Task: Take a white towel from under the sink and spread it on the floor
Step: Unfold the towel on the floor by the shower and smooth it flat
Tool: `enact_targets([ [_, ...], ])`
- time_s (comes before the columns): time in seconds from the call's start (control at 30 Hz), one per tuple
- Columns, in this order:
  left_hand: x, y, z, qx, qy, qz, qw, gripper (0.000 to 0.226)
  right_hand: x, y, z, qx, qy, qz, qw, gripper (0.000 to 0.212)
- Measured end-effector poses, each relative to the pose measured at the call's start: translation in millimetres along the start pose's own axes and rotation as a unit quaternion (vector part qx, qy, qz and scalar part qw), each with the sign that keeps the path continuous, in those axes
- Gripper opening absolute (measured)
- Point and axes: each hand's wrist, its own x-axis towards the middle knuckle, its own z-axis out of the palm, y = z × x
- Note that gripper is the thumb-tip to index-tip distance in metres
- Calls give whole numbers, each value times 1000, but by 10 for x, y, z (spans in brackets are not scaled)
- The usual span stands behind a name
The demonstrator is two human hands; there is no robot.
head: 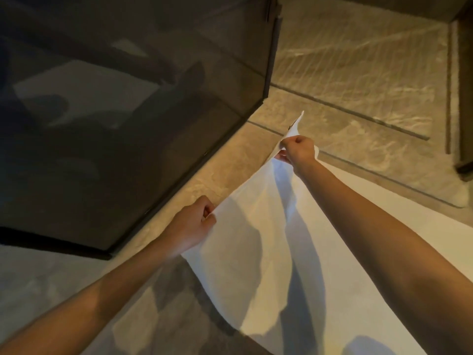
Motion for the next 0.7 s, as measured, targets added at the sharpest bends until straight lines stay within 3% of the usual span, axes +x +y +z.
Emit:
enact_targets([
  [0.27,287,-527,-114,36,51,-54,997,4,128,194,633,-21,9,14,1000,21],
  [0.57,479,-875,29,77,72,-98,990,20,193,428,773,-51,-5,51,997,24],
  [0.7,468,-924,94,49,39,-103,993,36,172,510,761,-114,-25,49,992,3],
])
